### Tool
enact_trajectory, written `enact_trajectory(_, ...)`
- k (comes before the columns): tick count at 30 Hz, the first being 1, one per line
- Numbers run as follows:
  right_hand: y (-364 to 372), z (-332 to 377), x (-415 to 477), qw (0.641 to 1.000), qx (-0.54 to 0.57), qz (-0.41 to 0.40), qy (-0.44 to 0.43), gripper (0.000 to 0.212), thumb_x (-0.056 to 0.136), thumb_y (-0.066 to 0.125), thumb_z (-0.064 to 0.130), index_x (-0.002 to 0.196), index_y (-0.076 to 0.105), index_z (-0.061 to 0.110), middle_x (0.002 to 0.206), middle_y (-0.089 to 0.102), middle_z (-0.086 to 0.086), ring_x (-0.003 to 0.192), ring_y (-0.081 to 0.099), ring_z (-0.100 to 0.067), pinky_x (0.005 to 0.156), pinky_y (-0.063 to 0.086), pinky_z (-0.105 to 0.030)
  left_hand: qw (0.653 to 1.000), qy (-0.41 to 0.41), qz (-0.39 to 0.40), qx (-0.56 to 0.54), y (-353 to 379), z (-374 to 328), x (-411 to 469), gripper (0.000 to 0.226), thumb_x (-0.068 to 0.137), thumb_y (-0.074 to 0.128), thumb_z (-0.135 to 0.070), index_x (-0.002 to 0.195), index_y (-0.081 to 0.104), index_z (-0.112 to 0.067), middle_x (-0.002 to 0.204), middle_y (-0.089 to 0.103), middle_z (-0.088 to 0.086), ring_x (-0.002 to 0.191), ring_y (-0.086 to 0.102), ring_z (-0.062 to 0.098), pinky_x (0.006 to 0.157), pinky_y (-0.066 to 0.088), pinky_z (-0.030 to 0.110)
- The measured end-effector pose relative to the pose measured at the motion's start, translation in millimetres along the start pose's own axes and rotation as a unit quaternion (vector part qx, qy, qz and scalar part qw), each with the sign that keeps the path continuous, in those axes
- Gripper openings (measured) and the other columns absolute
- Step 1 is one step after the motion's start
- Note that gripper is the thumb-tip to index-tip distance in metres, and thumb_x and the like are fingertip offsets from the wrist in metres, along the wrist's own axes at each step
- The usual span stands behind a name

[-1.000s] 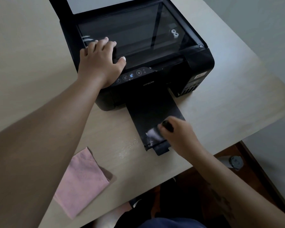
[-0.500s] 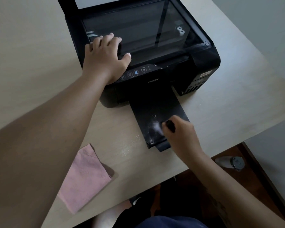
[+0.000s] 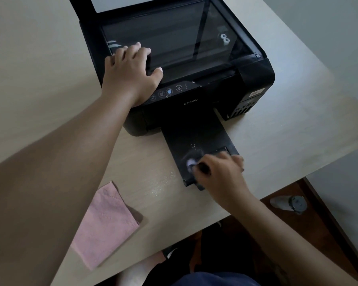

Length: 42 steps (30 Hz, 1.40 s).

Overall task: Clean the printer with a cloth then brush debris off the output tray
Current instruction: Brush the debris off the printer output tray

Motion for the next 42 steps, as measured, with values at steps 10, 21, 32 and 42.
enact_trajectory(10,-34.6,-43.3,7.0,0.99,-0.071,-0.104,0.058,0.021,0.09,0.065,0.024,0.073,0.059,0.013,0.059,0.054,-0.001,0.063,0.052,-0.025,0.071,0.031,-0.035,1.0,0.0,0.002,0.007,-1.3,3.1,2.2,0.067,0.09,0.033,-0.059,0.148,0.033,-0.026,0.16,0.025,0.0,0.145,0.02,0.024,0.114,0.014,0.05)
enact_trajectory(21,-34.4,-49.9,7.9,0.995,-0.03,-0.089,0.029,0.022,0.091,0.065,0.027,0.075,0.061,0.013,0.061,0.055,0.001,0.06,0.048,-0.021,0.067,0.032,-0.032,1.0,0.002,0.002,0.006,2.5,-1.2,2.4,0.066,0.09,0.034,-0.059,0.147,0.034,-0.025,0.16,0.026,0.0,0.144,0.021,0.025,0.114,0.014,0.05)
enact_trajectory(32,-18.3,-18.6,14.6,0.998,0.025,-0.035,-0.053,0.031,0.088,0.063,0.039,0.078,0.066,0.01,0.065,0.062,-0.004,0.057,0.056,-0.023,0.057,0.046,-0.036,1.0,-0.001,0.0,0.0,0.8,-1.9,2.3,0.066,0.09,0.034,-0.058,0.147,0.034,-0.026,0.16,0.026,0.0,0.145,0.02,0.022,0.114,0.014,0.048)
enact_trajectory(42,1.4,-10.9,27.4,0.993,0.105,0.013,0.046,0.04,0.093,0.051,0.051,0.083,0.058,0.013,0.066,0.061,0.001,0.058,0.057,-0.021,0.053,0.045,-0.036,1.0,-0.001,-0.002,0.002,-0.3,-2.1,1.4,0.065,0.09,0.034,-0.059,0.147,0.034,-0.026,0.16,0.026,-0.001,0.145,0.02,0.022,0.114,0.015,0.047)
Point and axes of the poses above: each hand's wrist, its own x-axis towards the middle knuckle, its own y-axis out of the palm, z = x × y, the point moved 7 cm from there along x, towards the middle knuckle
